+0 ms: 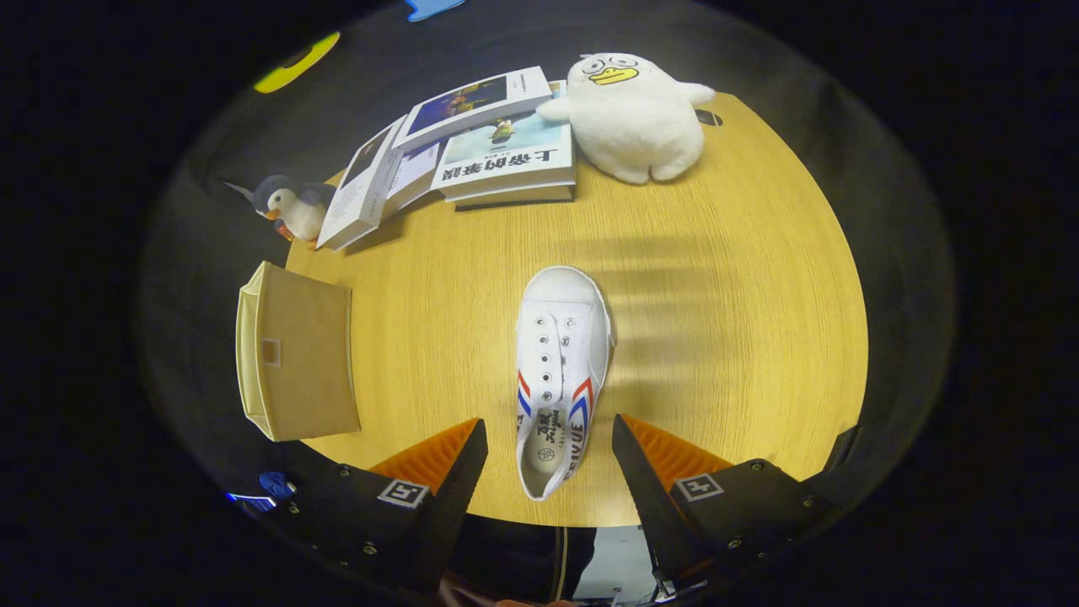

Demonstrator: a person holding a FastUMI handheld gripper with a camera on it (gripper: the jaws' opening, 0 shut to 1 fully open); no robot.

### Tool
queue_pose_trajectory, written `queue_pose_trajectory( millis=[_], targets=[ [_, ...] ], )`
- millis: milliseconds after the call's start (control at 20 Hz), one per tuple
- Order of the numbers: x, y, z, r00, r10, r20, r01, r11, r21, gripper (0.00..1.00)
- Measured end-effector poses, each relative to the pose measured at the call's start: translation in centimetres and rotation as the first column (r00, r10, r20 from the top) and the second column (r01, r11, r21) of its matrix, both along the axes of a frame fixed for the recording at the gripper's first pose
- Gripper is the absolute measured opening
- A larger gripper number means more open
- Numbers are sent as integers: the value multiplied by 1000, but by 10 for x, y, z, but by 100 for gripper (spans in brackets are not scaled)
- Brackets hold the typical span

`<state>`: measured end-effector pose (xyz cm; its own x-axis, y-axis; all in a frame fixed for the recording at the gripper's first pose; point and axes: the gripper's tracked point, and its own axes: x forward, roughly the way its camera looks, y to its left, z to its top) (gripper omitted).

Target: Open the storage box then place both shoes into the box .Put the left shoe in first, then the right shoe, with the right side of both shoes facing outward in a uniform manner.

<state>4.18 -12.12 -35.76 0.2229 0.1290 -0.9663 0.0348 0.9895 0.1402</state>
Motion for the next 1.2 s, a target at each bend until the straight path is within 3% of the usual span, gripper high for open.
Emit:
queue_pose_trajectory(
  millis=[350, 700, 800, 900, 1050, 1200],
  targets=[
    [-3, -18, -52, 998, 28, -60, -31, 998, -52, 90],
    [5, -24, -95, 989, 108, -105, -123, 983, -139, 85],
    [3, -15, -105, 987, 130, -99, -140, 984, -110, 70],
    [4, -19, -101, 984, 149, -100, -160, 979, -123, 41],
    [11, -26, -92, 995, 43, -93, -53, 992, -111, 3],
    [3, -16, -80, 994, -4, -112, -1, 999, -45, 3]
  ],
)
